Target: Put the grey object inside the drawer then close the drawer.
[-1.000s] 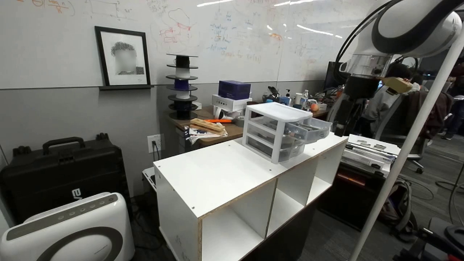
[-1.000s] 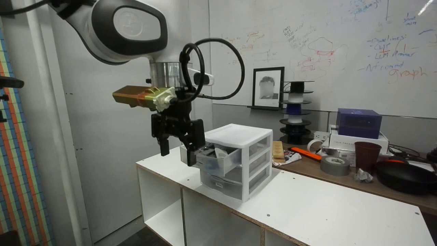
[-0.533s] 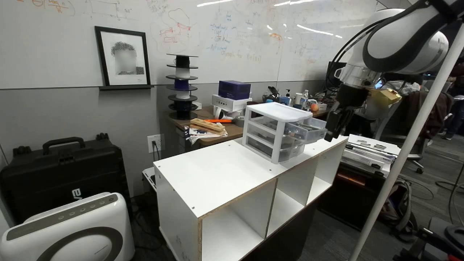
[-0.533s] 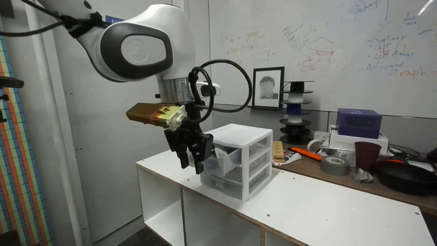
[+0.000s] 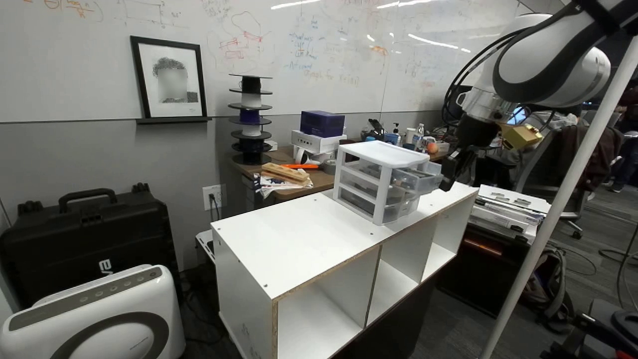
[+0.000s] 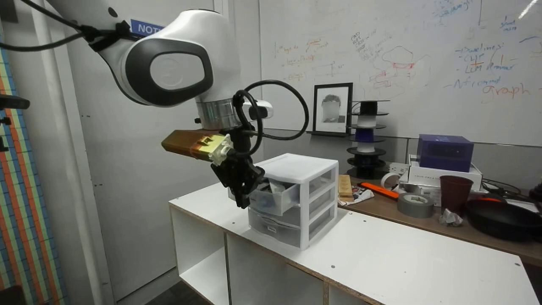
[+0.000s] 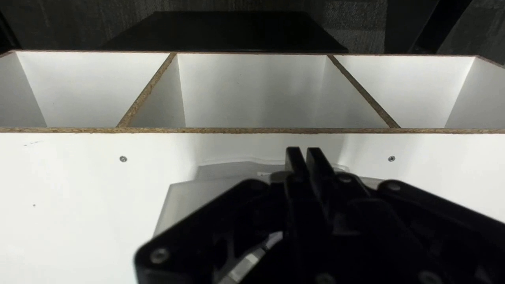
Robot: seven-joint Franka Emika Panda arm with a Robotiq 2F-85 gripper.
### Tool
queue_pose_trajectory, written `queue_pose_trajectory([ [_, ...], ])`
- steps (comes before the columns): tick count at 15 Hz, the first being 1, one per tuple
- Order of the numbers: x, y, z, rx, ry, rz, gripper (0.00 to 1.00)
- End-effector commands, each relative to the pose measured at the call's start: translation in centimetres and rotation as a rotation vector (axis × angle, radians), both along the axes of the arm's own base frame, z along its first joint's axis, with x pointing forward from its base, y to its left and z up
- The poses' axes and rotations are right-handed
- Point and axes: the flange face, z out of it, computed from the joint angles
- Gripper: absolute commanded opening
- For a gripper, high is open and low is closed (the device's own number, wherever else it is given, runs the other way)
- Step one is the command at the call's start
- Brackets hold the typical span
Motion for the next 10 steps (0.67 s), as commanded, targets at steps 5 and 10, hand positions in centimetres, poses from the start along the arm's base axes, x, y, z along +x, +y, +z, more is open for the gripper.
queue_pose_trajectory([
  [5, 4.9, -0.2, 0.0, 0.003, -0.105, -0.050, 0.14],
  [10, 9.1, 0.2, 0.2, 0.022, -0.120, -0.100, 0.14],
])
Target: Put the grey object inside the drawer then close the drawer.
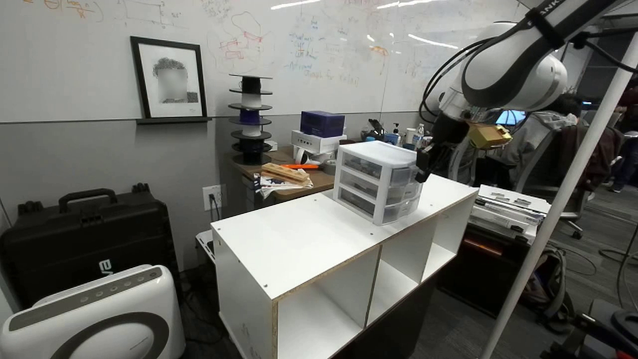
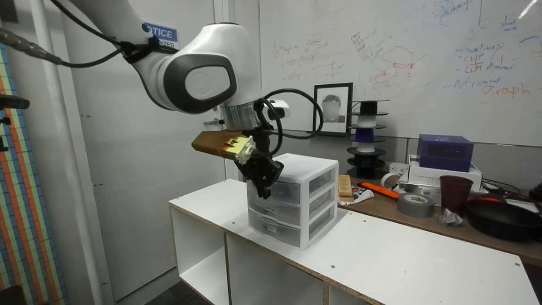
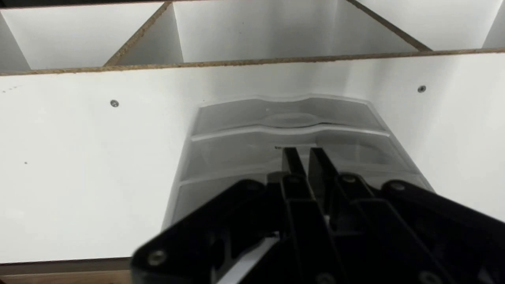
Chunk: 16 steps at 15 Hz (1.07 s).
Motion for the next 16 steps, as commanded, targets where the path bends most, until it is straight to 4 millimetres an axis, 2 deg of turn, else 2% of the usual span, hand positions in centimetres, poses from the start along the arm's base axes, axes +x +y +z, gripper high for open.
queue_pose_trajectory([
  [1, 4.4, 0.4, 0.5, 0.018, -0.048, -0.050, 0.14],
  [5, 5.0, 0.6, 0.8, 0.029, -0.001, -0.069, 0.14],
  [6, 4.8, 0.6, 0.9, 0.030, 0.017, -0.064, 0.40],
  [7, 4.3, 0.4, 1.0, 0.030, 0.044, -0.056, 0.40],
  [8, 3.8, 0.2, 1.3, 0.025, 0.064, -0.053, 0.46],
  [11, 1.5, 0.1, 2.5, 0.012, 0.166, -0.032, 0.69],
  [15, -1.4, 1.6, 5.5, 0.017, 0.263, -0.007, 0.98],
  [16, -2.1, 2.1, 6.6, 0.024, 0.278, 0.002, 1.00],
])
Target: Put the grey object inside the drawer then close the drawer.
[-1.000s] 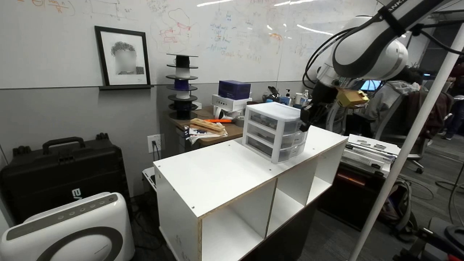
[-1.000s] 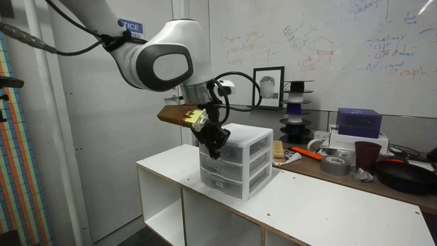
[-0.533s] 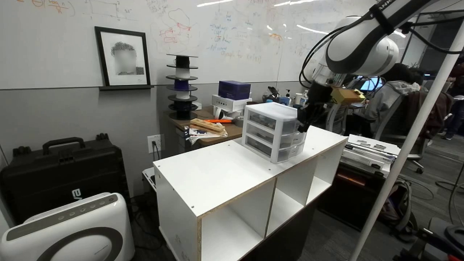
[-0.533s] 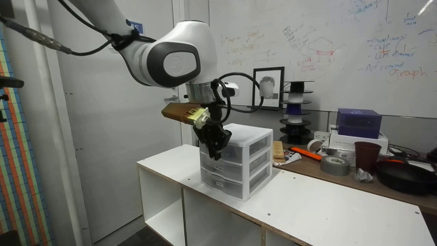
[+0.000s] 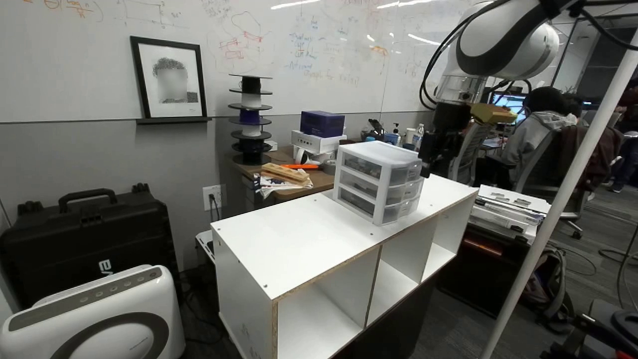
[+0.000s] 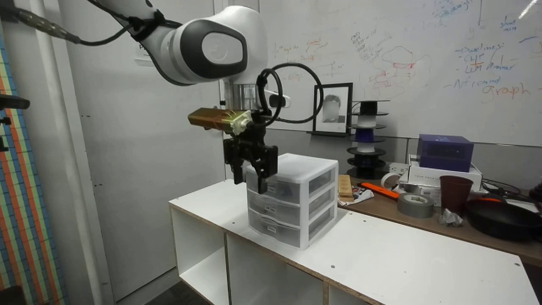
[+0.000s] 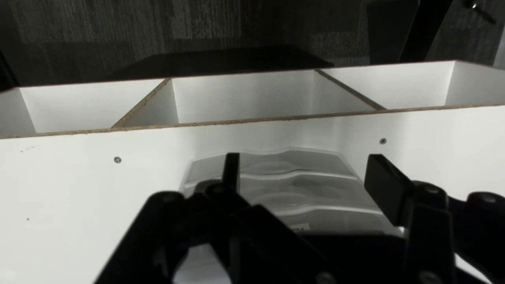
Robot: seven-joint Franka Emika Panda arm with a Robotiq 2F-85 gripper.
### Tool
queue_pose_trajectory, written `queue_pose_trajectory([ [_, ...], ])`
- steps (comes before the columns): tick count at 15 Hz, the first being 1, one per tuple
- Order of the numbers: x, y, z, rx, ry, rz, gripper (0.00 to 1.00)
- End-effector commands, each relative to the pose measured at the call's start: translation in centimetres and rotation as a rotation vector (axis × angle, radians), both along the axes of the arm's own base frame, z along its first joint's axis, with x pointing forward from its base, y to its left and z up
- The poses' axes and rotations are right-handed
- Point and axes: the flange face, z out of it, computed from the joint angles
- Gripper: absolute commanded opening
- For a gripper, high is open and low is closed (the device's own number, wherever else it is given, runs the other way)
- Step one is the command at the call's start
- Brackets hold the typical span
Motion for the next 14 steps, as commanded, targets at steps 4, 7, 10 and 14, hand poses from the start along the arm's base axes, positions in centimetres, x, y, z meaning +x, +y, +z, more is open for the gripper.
queue_pose_trajectory([
  [4, -4.7, 3.7, 8.5, 0.011, -0.011, 0.047, 1.00],
  [7, -6.5, 5.2, 11.1, 0.008, -0.077, 0.088, 1.00],
  [10, -8.1, 6.5, 12.4, 0.039, -0.089, 0.108, 1.00],
  [14, -8.0, 6.6, 11.9, 0.039, -0.060, 0.106, 1.00],
])
